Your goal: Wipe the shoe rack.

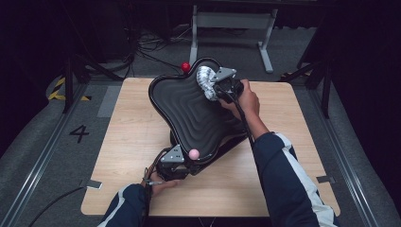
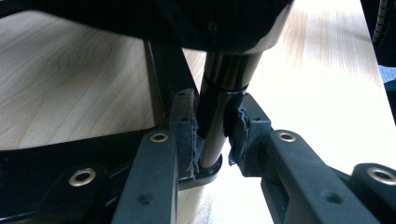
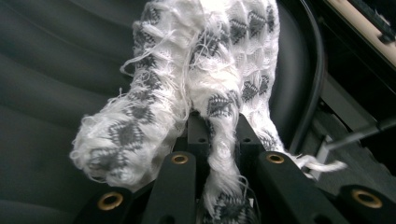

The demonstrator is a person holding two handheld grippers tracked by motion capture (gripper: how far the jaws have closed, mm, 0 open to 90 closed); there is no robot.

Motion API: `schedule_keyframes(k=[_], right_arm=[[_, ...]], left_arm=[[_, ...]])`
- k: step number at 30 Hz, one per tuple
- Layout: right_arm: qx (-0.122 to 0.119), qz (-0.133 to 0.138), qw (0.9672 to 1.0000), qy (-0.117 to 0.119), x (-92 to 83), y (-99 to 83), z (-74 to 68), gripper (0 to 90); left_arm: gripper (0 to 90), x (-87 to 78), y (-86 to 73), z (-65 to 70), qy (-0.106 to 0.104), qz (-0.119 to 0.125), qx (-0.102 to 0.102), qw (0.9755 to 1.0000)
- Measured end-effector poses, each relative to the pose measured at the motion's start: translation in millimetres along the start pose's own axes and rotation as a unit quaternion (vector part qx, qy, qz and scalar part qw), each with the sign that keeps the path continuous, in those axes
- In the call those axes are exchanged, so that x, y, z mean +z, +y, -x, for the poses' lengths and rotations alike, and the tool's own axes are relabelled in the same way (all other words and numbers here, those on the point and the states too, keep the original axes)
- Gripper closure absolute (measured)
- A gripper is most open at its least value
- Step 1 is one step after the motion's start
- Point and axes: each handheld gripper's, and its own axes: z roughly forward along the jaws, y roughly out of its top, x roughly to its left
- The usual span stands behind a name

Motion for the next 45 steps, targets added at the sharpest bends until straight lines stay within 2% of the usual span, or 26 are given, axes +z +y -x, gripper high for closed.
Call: schedule_keyframes(k=[1, 3, 7, 9, 10, 14, 21, 24, 32, 35, 37, 38, 39, 40, 43, 45], right_arm=[[0.009, 0.002, 0.9999, 0.004, -0.2, -1.8, 3.0, 81.7], [0.007, -0.013, 0.9999, -0.008, 0.6, -5.4, 7.7, 81.7], [0.013, -0.026, 0.9993, -0.023, 1.9, -14.7, 18.0, 81.7], [0.039, -0.018, 0.999, -0.01, 1.5, -21.6, 25.2, 81.8], [0.044, -0.018, 0.9988, -0.007, 0.6, -23.9, 26.2, 81.8], [0.028, -0.023, 0.9992, -0.018, -1.2, -24.1, 20.8, 81.8], [0.028, -0.012, 0.9995, -0.011, -4.9, -26.7, 15.0, 81.8], [0.017, -0.002, 0.9999, -0.003, -7.6, -24.5, 6.4, 81.8], [-0.036, 0.022, 0.9987, 0.028, -16.3, -8.5, -36.1, 81.8], [-0.062, 0.036, 0.9965, 0.043, -21.1, -0.8, -57.5, 81.8], [-0.072, 0.044, 0.9948, 0.058, -23.9, 4.2, -69.0, 81.8], [-0.072, 0.044, 0.9948, 0.058, -23.9, 4.2, -69.0, 81.8], [-0.088, 0.05, 0.9924, 0.07, -26.9, 9.6, -81.7, 81.8], [-0.096, 0.052, 0.9915, 0.071, -28.3, 11.7, -86.7, 81.8], [-0.101, 0.058, 0.989, 0.091, -29.9, 16.2, -95.1, 81.7], [-0.105, 0.058, 0.9891, 0.086, -30.0, 17.5, -97.7, 81.7]], left_arm=[[73.1, 0.1, -0.1, -0.4, -0.001, 0.0, 0.001, 1.0], [73.1, 0.3, -0.5, -0.5, -0.002, 0.003, -0.001, 1.0], [73.1, 0.1, -0.3, 0.1, 0.001, 0.003, -0.002, 1.0], [73.1, 0.4, -0.7, 0.0, 0.0, 0.004, -0.003, 1.0], [73.1, 0.6, -0.2, -0.1, 0.001, 0.004, -0.002, 1.0], [73.0, 1.1, 0.0, -0.3, -0.001, 0.003, -0.003, 1.0], [72.9, 1.8, -1.0, -0.9, -0.006, 0.007, -0.004, 1.0], [72.9, 2.1, -0.9, -1.3, -0.007, 0.006, -0.002, 1.0], [72.9, 4.6, 0.4, -1.1, -0.007, 0.007, -0.001, 0.9999], [72.9, 4.9, 0.5, -0.8, -0.005, 0.007, 0.0, 1.0], [72.9, 4.8, 0.5, -0.9, -0.005, 0.006, 0.001, 1.0], [72.9, 4.6, 0.8, -0.6, -0.004, 0.005, 0.0, 1.0], [72.9, 4.5, 0.1, -0.3, -0.004, 0.006, -0.002, 1.0], [72.9, 4.3, -0.4, -0.2, -0.003, 0.007, -0.004, 1.0], [72.9, 3.5, -1.1, 0.4, -0.001, 0.008, -0.006, 1.0], [72.9, 3.0, -1.5, 0.0, -0.002, 0.008, -0.005, 1.0]])
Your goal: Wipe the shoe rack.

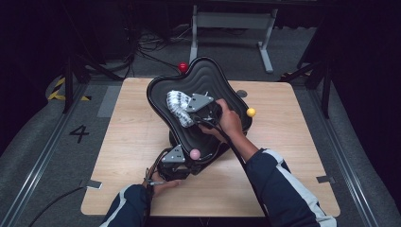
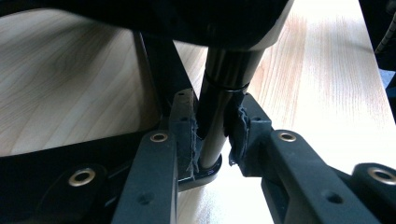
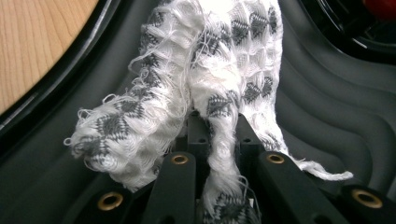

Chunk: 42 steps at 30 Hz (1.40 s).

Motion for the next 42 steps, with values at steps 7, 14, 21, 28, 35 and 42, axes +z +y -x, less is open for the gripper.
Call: schedule_keyframes(k=[7, 14, 21, 28, 35, 42], right_arm=[[-0.021, 0.011, 0.9996, 0.014, 1.4, 15.4, -19.1, 81.6], [-0.012, 0.017, 0.9995, 0.024, 1.0, 12.1, -15.1, 81.5], [0.015, 0.004, 0.9999, -0.003, 2.5, -5.7, 11.8, 81.5], [0.033, -0.028, 0.9979, -0.047, 3.4, -26.0, 42.2, 81.6], [0.07, -0.061, 0.9927, -0.077, 2.1, -51.5, 73.2, 81.5], [0.098, -0.088, 0.986, -0.103, -0.8, -75.2, 92.5, 81.5]], left_arm=[[72.6, 0.1, -2.0, -0.1, 0.0, 0.007, -0.006, 1.0], [72.7, -0.9, -1.8, 1.0, 0.005, 0.002, -0.006, 1.0], [72.9, -1.9, -1.8, 1.3, 0.011, 0.0, -0.005, 0.9999], [72.9, -2.4, -2.1, 1.5, 0.015, 0.001, -0.003, 0.9999], [72.9, -2.4, -2.3, 1.5, 0.016, 0.001, -0.004, 0.9999], [73.0, -2.3, -2.2, 1.6, 0.018, 0.001, -0.004, 0.9998]])
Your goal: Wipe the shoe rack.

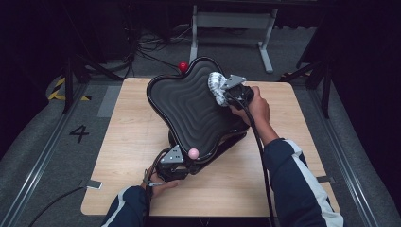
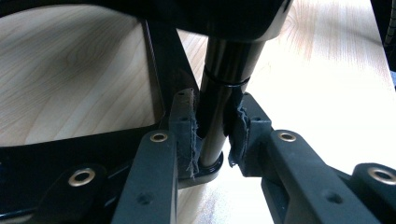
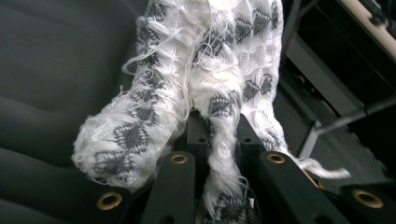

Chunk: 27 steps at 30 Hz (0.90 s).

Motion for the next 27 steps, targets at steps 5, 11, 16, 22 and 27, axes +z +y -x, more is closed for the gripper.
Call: schedule_keyframes(k=[5, 11, 16, 22, 27], right_arm=[[0.044, 0.009, 0.9986, 0.027, -1.3, -9.9, 8.6, 81.5], [0.019, 0.019, 0.9989, 0.039, -7.6, -10.8, -5.8, 81.5], [0.003, 0.03, 0.9982, 0.052, -12.4, -9.2, -18.7, 81.6], [-0.036, 0.05, 0.9958, 0.068, -23.7, -3.1, -49.6, 81.6], [-0.046, 0.067, 0.9918, 0.098, -31.5, 0.9, -66.8, 81.6]], left_arm=[[72.9, 0.4, -0.1, 0.2, 0.0, 0.0, -0.001, 1.0], [72.9, 0.5, 0.0, 0.2, -0.003, -0.003, -0.002, 1.0], [72.8, 0.8, -0.1, 0.3, -0.004, -0.003, -0.003, 1.0], [72.7, 0.6, -0.3, -0.2, -0.005, -0.005, -0.003, 1.0], [72.8, 0.5, 0.0, -0.5, -0.006, -0.007, -0.001, 1.0]])
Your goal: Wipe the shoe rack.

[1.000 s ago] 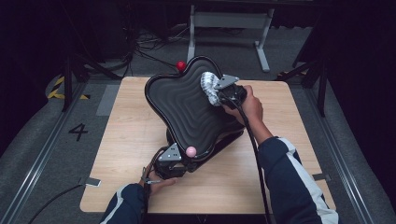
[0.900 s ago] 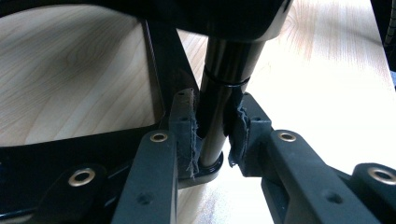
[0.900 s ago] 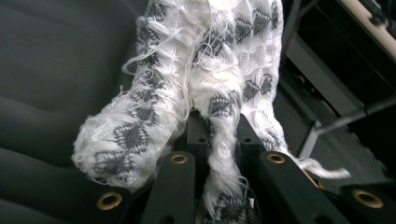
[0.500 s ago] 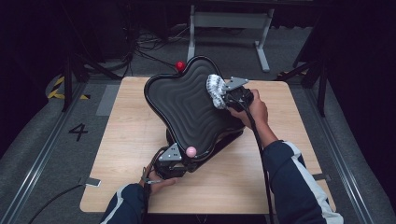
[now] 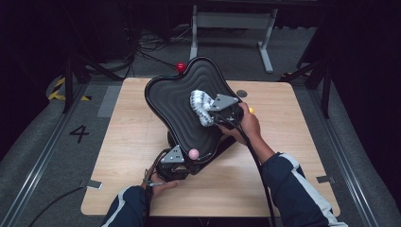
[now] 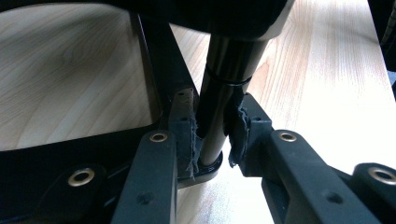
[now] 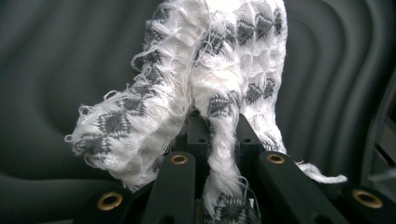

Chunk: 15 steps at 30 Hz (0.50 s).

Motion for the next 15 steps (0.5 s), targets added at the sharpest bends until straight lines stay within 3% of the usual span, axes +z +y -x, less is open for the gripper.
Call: schedule_keyframes(k=[3, 9, 15], right_arm=[[-0.02, 0.014, 0.9994, 0.024, -2.9, 6.4, -19.2, 81.6], [-0.047, 0.026, 0.9972, 0.052, -6.1, 14.7, -41.5, 81.5], [-0.053, 0.029, 0.9964, 0.059, -6.4, 17.4, -49.8, 81.6]], left_arm=[[72.8, 0.7, 0.0, 0.2, 0.001, 0.003, 0.0, 1.0], [72.8, 0.8, 0.1, 0.1, 0.0, 0.003, 0.002, 1.0], [72.8, 0.6, -0.1, 0.2, 0.002, 0.002, 0.001, 1.0]])
